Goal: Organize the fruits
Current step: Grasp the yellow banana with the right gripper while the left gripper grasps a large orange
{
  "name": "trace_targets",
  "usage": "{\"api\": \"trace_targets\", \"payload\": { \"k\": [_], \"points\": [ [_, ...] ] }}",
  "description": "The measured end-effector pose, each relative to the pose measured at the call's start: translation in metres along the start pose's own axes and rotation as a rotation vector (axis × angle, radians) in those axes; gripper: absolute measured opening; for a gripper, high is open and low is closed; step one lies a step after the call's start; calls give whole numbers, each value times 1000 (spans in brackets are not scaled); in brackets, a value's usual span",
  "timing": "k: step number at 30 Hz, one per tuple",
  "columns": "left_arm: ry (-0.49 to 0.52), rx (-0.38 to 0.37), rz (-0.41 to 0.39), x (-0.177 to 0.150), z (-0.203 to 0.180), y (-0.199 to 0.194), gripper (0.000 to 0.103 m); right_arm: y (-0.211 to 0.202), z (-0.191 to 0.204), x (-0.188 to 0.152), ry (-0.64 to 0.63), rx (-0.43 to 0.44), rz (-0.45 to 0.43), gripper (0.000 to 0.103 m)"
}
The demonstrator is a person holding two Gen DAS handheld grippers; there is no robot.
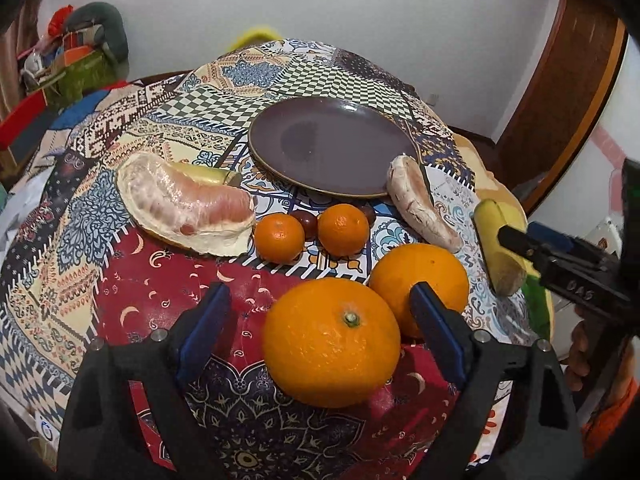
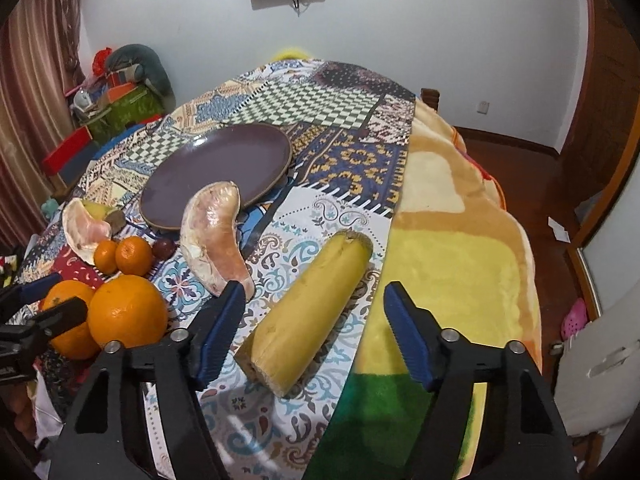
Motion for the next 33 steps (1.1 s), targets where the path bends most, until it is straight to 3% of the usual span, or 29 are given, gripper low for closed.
{"api": "trace_targets", "payload": {
  "k": [4, 9, 15, 20, 22, 25, 33],
  "points": [
    [-26, -26, 7, 1, 4, 3, 92, 12, 0, -4, 15, 24, 30, 58],
    [-33, -25, 17, 1, 8, 2, 82, 20, 5, -4, 18, 46, 44, 56],
    [0, 0, 9, 0, 5, 1, 83, 26, 6, 0, -10, 23, 47, 55],
    [-62, -30, 24, 0, 13, 6, 87, 28, 4, 1, -11, 21, 49, 54],
    [-71, -40, 26, 0, 13, 7, 84, 28, 2, 1, -4, 26, 51, 49],
    [-38, -64, 25, 1, 3, 2, 64, 26, 0, 1, 28, 50, 49, 40],
    [-27, -45, 23, 2, 1, -3, 60, 18, 5, 1, 32, 75, 38, 33]
  ]
}}
Point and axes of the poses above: each gripper's, at about its wrist camera, not at the fingertips, and y roughly the way its jaws point, z to its left, x to its top, the point moved 8 cm from there along y, roughly the way its jaws point, and after that the axes turned 10 degrees about -y, right-handed, at the moved point
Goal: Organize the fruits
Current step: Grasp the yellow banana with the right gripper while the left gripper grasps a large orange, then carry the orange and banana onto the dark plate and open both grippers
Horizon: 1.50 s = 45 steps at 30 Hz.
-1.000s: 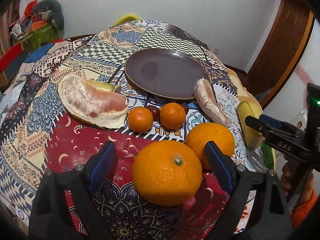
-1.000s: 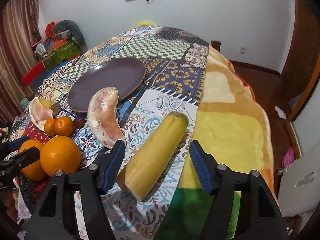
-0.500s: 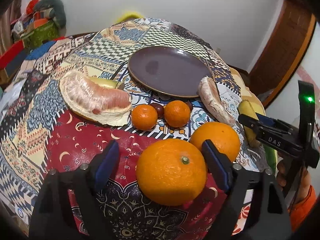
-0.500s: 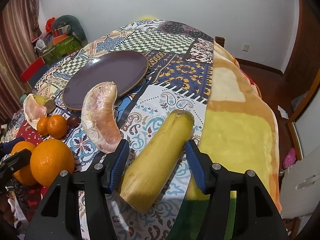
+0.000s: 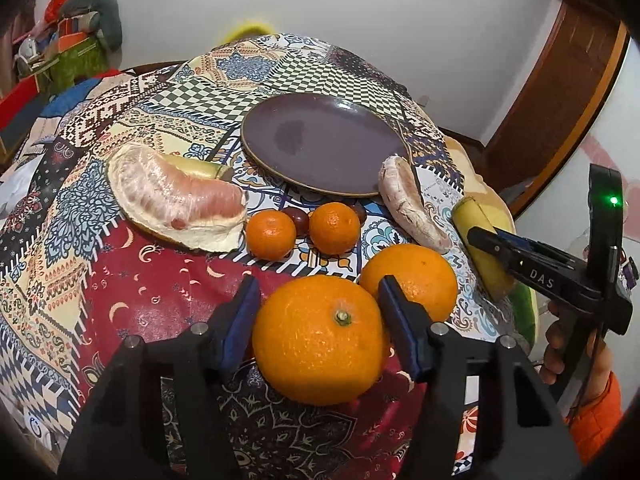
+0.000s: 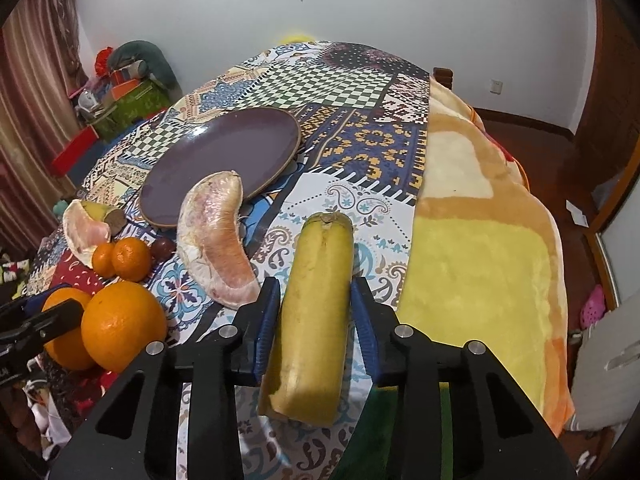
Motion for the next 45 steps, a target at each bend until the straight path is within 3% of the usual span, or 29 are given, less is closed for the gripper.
{"api": "trace_targets", "payload": {
  "k": [5, 7, 8, 9, 10, 12, 14, 16, 18, 20, 24, 27, 31, 45],
  "points": [
    [11, 17, -40, 9, 3, -11, 57, -6, 2, 1, -6, 0, -14, 32],
    [14, 15, -62, 15, 3, -16, 50, -9, 3, 3, -8, -3, -23, 32],
    [14, 11, -68, 17, 3, -18, 39, -10, 3, 4, -7, -1, -28, 32],
    [14, 6, -79, 21, 3, -21, 13, -12, 4, 6, -6, 2, -35, 32],
    [17, 0, -82, 24, 2, -23, 5, -13, 4, 7, -7, 4, -38, 32],
    [21, -3, -87, 30, 2, -26, 5, -15, 6, 9, -11, 4, -46, 32],
    [11, 4, -82, 34, 4, -27, 11, -15, 6, 10, -9, 9, -48, 32],
    [2, -8, -60, 32, 4, -25, 24, -16, 6, 9, -4, 15, -49, 32],
    [1, 7, -56, 29, 6, -23, 49, -16, 5, 9, 0, 19, -51, 32],
    [4, 23, -52, 25, 7, -20, 56, -17, 6, 9, 3, 23, -52, 32],
    [-2, 22, 7, 13, 6, -6, 60, -17, 7, 9, 1, 26, -52, 31],
    [9, 45, 24, 8, 6, 4, 66, -17, 7, 9, -1, 30, -54, 31],
    [-6, 23, 43, 7, 5, 13, 67, -17, 8, 9, -1, 35, -54, 31],
    [25, 20, -20, 25, -1, 2, 65, -22, 11, 26, -19, 44, -93, 31]
  ]
}}
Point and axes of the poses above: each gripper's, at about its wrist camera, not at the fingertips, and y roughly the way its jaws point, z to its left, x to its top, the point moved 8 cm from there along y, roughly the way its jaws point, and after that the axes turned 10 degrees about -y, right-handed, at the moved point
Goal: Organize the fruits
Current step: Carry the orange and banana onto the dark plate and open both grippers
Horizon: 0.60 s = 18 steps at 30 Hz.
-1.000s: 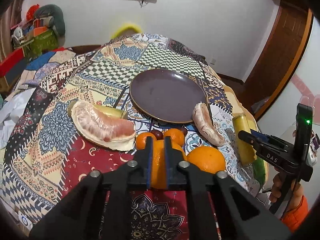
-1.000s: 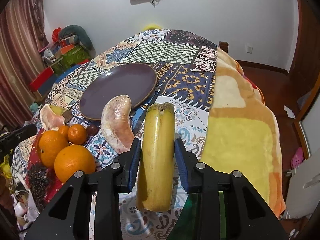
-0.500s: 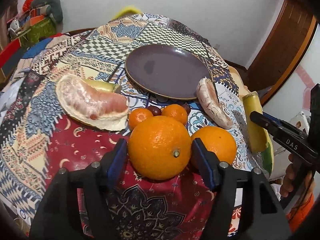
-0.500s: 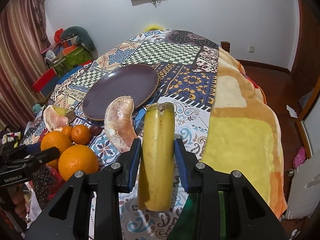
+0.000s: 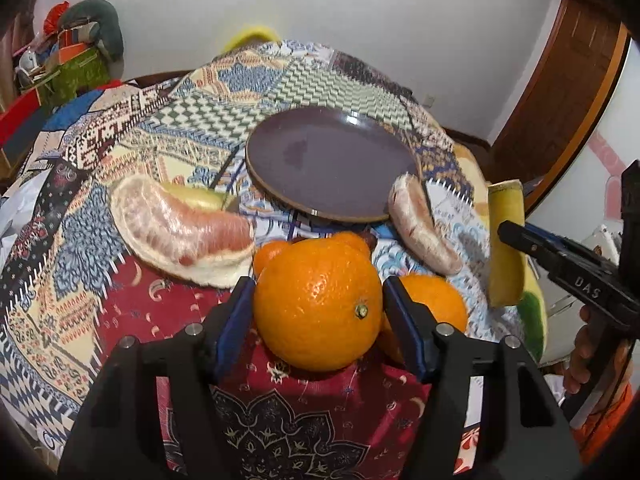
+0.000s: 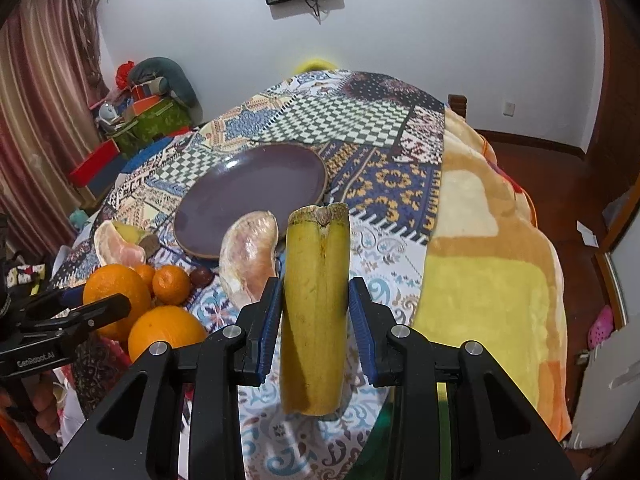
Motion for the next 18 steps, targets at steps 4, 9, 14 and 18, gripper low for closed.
{"api": "trace_targets", "payload": {
  "k": [4, 9, 14, 18],
  "points": [
    [8, 2, -61, 21, -2, -12, 64, 0, 1, 14, -2, 5, -30, 31],
    [14, 2, -122, 48, -2, -20, 65, -1, 6, 32, -21, 11, -65, 31],
    [19, 10, -164, 74, -2, -18, 64, 2, 10, 50, -43, 15, -96, 31],
    [19, 10, -186, 88, -2, -13, 64, 7, 12, 61, -64, 7, -113, 31]
  ]
}}
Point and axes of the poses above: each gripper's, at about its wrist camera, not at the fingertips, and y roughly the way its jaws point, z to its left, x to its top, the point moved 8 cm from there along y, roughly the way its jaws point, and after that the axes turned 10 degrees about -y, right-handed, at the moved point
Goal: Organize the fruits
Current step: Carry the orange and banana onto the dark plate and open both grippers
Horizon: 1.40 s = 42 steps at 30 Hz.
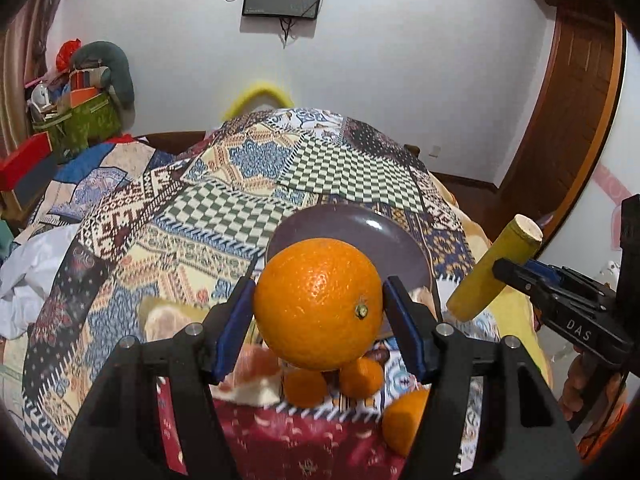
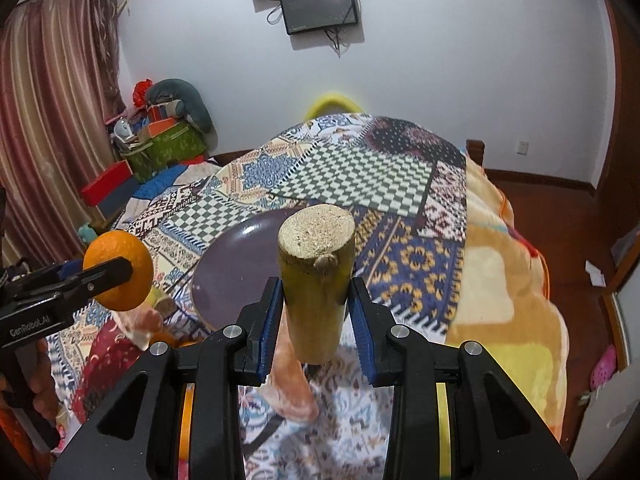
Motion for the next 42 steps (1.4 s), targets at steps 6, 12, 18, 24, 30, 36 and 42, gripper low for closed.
{"api": "trace_targets", "payload": {
  "k": [6, 12, 18, 24, 30, 36, 42],
  "points": [
    [-5, -2, -12, 15, 0, 17, 64, 17, 0, 12, -25, -5, -4, 31],
    [-1, -6, -5, 23, -1, 38, 64, 39, 0, 15, -43, 1, 23, 31],
    [4, -3, 18, 25, -1, 61, 64, 56, 0, 18, -53, 10, 37, 31],
    [9, 2, 43, 24, 1, 85, 64, 73, 5, 23, -69, 26, 49, 31],
    [7, 16, 82, 22, 5, 104, 64, 88, 7, 29, -72, 32, 64, 31],
    [6, 25, 114, 21, 7, 118, 65, 107, 6, 30, -51, 68, 111, 30],
    [8, 31, 139, 18, 7, 128, 65, 113, 8, 30, -84, 67, 137, 25]
  ]
}}
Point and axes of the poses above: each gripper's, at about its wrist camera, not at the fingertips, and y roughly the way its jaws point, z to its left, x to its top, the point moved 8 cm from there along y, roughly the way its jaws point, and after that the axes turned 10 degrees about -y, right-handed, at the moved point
